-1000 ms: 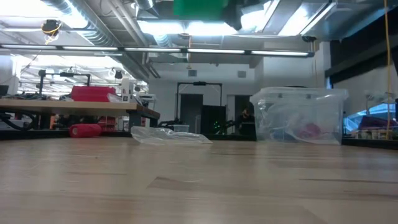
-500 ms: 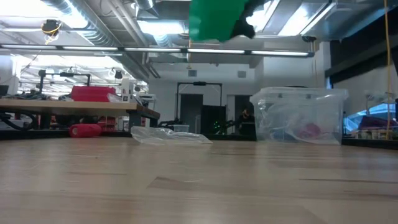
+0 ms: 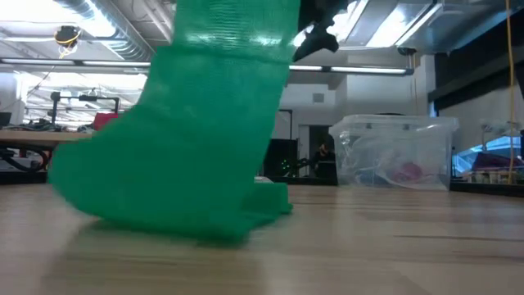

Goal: Roll bandage
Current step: Roll the green bandage

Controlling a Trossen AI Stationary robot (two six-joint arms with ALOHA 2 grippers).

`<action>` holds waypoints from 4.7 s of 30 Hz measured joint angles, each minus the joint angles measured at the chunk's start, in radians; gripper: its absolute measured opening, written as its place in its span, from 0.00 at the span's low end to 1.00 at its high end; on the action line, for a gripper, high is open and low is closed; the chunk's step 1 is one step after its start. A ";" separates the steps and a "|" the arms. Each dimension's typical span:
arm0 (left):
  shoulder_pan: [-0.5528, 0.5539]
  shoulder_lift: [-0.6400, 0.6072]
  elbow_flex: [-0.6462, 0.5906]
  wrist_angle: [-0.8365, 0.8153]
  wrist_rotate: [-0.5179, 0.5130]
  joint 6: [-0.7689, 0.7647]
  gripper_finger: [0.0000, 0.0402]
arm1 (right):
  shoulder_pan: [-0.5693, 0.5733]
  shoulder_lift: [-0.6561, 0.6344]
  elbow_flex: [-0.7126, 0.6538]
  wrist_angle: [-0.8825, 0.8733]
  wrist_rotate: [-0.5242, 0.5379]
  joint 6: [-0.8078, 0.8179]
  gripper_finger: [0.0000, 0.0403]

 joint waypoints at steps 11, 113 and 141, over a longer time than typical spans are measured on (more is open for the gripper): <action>-0.009 -0.147 0.001 0.143 -0.002 -0.008 0.04 | 0.176 -0.281 0.001 -0.080 0.050 -0.084 0.63; -0.104 -0.293 0.001 0.498 0.115 0.304 0.04 | 0.251 -0.559 -0.675 0.596 0.528 -0.455 0.00; 0.019 -0.381 0.010 0.610 -0.193 0.594 0.04 | 0.645 -0.489 -0.675 0.563 0.384 -0.273 0.00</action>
